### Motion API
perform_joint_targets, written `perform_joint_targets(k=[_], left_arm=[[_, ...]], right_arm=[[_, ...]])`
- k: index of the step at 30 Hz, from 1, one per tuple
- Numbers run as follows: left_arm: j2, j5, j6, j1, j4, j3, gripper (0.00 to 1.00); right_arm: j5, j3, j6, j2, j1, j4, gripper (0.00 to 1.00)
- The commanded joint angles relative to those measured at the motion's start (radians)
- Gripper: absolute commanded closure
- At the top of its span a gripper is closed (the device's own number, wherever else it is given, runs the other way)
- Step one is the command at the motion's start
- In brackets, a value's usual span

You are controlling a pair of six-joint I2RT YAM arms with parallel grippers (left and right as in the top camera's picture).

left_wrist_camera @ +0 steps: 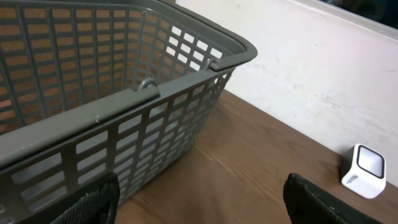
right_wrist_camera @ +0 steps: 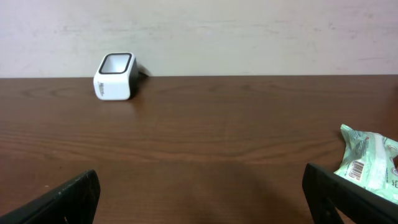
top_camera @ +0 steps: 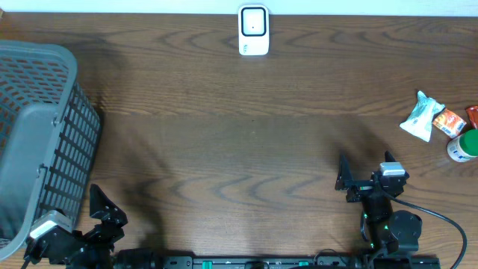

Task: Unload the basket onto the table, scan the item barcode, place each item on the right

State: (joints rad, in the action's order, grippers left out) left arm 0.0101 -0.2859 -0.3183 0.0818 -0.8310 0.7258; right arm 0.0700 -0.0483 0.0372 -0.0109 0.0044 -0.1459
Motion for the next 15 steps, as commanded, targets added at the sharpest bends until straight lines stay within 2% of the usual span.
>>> perform_joint_targets(k=[1,12,15], left_arm=[[-0.008,0.005,-0.009,-0.005,0.001,-0.002,0.16],[-0.008,0.018,-0.009,-0.005,-0.006,-0.005,0.16],[-0.007,0.036,-0.009,-0.005,0.029,-0.056,0.16]], right_arm=[[-0.012,0.008,-0.008,0.005,0.010,-0.001,0.01],[-0.012,0.008,-0.009,0.005,0.010,-0.001,0.01],[-0.012,0.008,-0.009,0.005,0.010,-0.001,0.01]])
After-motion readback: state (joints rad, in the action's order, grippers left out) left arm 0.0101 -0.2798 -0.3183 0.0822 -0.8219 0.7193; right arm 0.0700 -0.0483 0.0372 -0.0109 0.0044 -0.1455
